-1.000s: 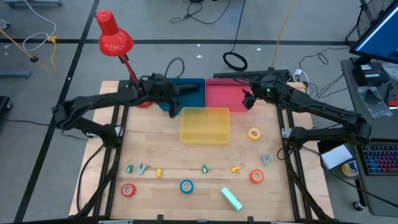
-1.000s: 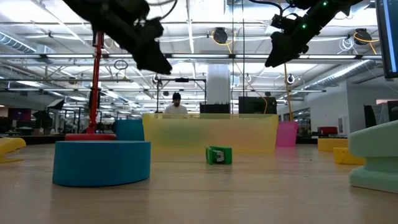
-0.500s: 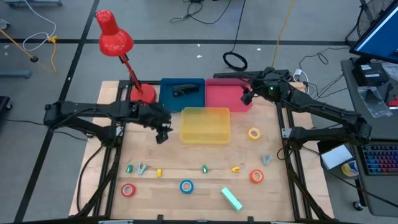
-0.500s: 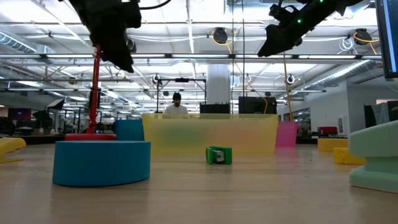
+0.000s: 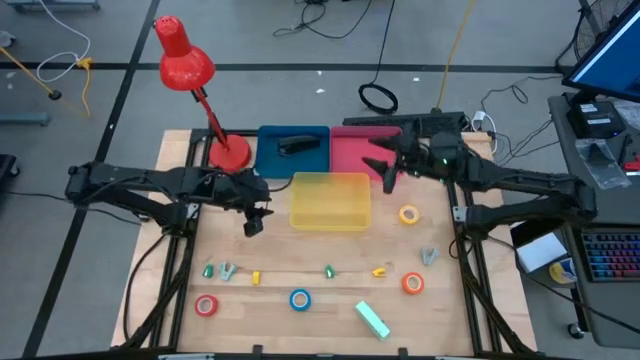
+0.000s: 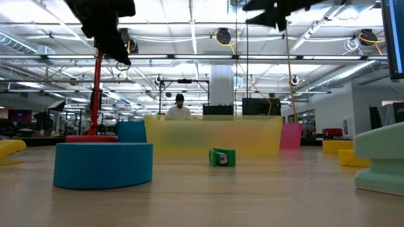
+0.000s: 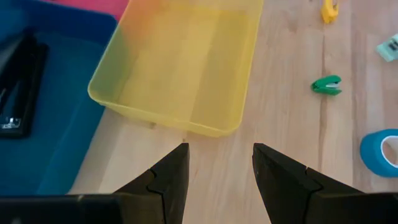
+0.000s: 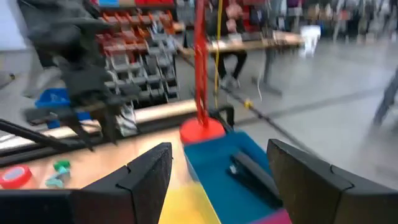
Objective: Pick and place Stapler, Stapler remover, tape
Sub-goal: Put the light green stapler into the blue bin
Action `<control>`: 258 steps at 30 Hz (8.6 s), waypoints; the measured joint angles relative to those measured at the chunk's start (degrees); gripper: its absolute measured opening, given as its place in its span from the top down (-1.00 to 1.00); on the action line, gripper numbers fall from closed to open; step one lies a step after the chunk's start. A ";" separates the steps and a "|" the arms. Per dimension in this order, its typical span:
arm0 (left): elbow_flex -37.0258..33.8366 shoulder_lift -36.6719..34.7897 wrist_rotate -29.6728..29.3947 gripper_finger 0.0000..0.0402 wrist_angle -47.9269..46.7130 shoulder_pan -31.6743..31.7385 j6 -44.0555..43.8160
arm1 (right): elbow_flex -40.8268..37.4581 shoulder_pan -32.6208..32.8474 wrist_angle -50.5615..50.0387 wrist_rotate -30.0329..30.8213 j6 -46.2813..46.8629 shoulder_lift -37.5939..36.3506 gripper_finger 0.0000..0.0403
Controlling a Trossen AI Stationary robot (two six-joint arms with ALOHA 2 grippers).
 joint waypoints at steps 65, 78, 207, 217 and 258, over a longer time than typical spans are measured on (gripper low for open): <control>-33.02 -46.80 -1.44 0.13 11.17 0.61 -8.21 | 43.74 45.74 -62.47 -20.30 74.90 43.33 -0.03; -33.00 -46.80 -4.03 0.13 11.00 0.61 -8.25 | 43.73 50.06 -60.94 -9.60 78.14 43.32 -0.10; -32.96 -46.68 -9.49 0.13 10.86 0.61 -7.18 | -8.11 53.04 18.02 -17.93 104.77 42.71 0.29; -32.96 -46.68 -9.49 0.13 10.88 0.61 -7.27 | -8.09 53.04 17.16 -17.74 104.58 42.69 0.54; -32.96 -46.67 -9.49 0.13 11.01 0.61 -8.56 | -22.87 50.77 15.71 -21.94 97.59 22.93 0.66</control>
